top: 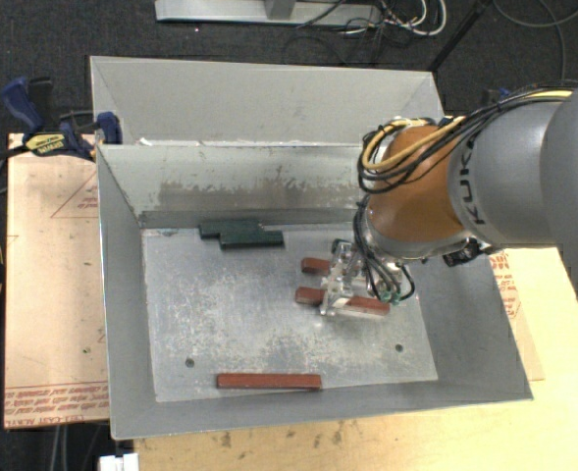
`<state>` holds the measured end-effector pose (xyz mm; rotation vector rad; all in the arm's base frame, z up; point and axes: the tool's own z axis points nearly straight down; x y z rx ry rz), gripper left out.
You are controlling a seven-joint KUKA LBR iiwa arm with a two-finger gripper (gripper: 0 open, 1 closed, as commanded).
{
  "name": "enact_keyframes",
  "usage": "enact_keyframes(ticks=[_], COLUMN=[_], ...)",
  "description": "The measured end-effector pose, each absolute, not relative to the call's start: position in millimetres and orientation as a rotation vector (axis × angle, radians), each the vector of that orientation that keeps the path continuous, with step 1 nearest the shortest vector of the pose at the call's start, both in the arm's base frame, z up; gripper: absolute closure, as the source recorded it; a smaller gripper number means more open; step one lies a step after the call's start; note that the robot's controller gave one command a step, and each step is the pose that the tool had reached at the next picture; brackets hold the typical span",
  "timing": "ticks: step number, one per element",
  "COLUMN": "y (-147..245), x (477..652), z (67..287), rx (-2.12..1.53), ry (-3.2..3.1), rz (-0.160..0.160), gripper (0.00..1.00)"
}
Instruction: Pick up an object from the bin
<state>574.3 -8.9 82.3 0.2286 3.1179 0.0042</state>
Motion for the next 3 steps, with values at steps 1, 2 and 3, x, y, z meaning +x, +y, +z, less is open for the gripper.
enact_keyframes(ticks=[1, 2, 3], y=[-8.9, -8.9, -8.8], x=[574.3, 574.3, 572.3], z=[82.3, 82.7, 85.7], rx=[0.228, 0.228, 0.229], ry=[3.118, 3.121, 3.132], rz=[0.004, 0.003, 0.002], gripper=[1.00, 1.00, 1.00])
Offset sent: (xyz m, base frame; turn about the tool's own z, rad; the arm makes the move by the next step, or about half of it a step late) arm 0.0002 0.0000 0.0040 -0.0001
